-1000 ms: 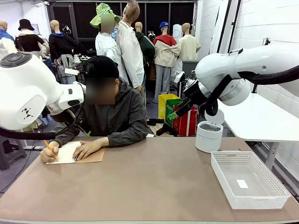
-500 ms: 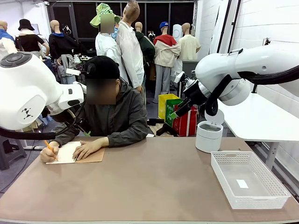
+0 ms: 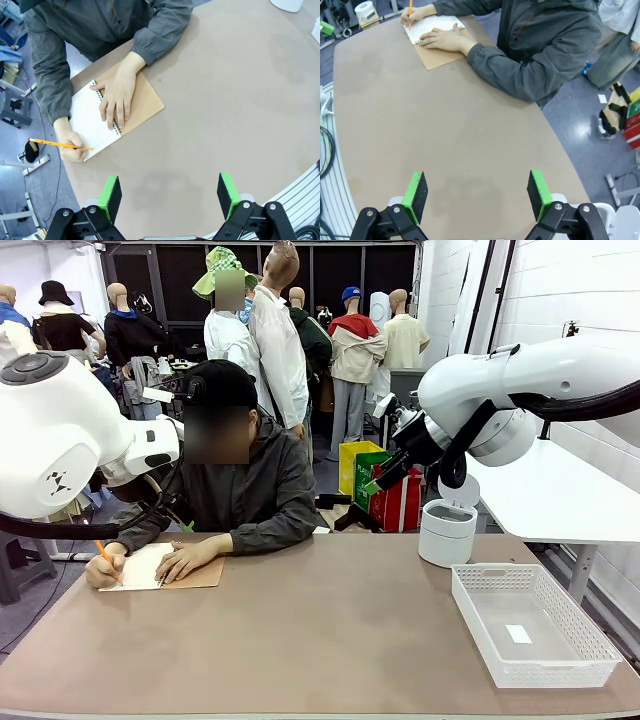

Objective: Sort the paper based on its condition.
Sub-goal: If a person hands you a paper, place it in the Organizing basket , and if it's crumpled, put it in the Trash can.

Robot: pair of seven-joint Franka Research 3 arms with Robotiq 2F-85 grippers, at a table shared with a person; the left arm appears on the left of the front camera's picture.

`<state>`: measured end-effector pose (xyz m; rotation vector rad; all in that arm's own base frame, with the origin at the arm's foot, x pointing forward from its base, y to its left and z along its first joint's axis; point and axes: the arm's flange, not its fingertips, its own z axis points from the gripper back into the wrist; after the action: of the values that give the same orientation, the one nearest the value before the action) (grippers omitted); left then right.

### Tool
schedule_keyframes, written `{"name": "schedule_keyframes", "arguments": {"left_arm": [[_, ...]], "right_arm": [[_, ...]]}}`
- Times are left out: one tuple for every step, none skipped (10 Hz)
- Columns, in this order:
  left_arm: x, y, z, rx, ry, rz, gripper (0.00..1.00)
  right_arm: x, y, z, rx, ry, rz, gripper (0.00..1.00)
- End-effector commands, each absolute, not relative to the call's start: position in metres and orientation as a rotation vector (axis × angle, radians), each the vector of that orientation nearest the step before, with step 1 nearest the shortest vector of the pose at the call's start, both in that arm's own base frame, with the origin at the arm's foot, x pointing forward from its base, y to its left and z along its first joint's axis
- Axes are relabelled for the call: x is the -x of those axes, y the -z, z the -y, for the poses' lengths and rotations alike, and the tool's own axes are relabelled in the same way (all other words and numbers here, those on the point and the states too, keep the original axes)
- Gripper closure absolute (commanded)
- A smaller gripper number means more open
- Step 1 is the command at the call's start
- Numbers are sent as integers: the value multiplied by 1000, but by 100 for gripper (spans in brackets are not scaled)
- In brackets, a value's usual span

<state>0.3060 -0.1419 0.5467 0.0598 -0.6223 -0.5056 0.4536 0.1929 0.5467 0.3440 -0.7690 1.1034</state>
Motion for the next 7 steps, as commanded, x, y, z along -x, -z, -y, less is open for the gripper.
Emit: {"name": "schedule_keyframes", "arguments": {"left_arm": [[-306,-547,141,-66,517,620,0],[-306,-547,141,-66,517,620,0],[-306,-547,141,-66,517,620,0],[-306,-547,141,-66,517,620,0],[-306,-547,141,-66,517,620,0],[-306,-547,141,-66,517,620,0],[-306,-547,141,-66,517,620,0]], "right_arm": [[-454,-548,-193,-348,-1098,768,0],[-454,-548,-193,-348,-1098,768,0],[-454,-548,-193,-348,-1098,768,0],[-454,-548,-193,-348,-1098,768,0],[-454,-548,-193,-348,-1098,768,0],[-454,-548,-193,-348,-1098,768,0],[-454,-548,-193,-348,-1098,768,0]]}}
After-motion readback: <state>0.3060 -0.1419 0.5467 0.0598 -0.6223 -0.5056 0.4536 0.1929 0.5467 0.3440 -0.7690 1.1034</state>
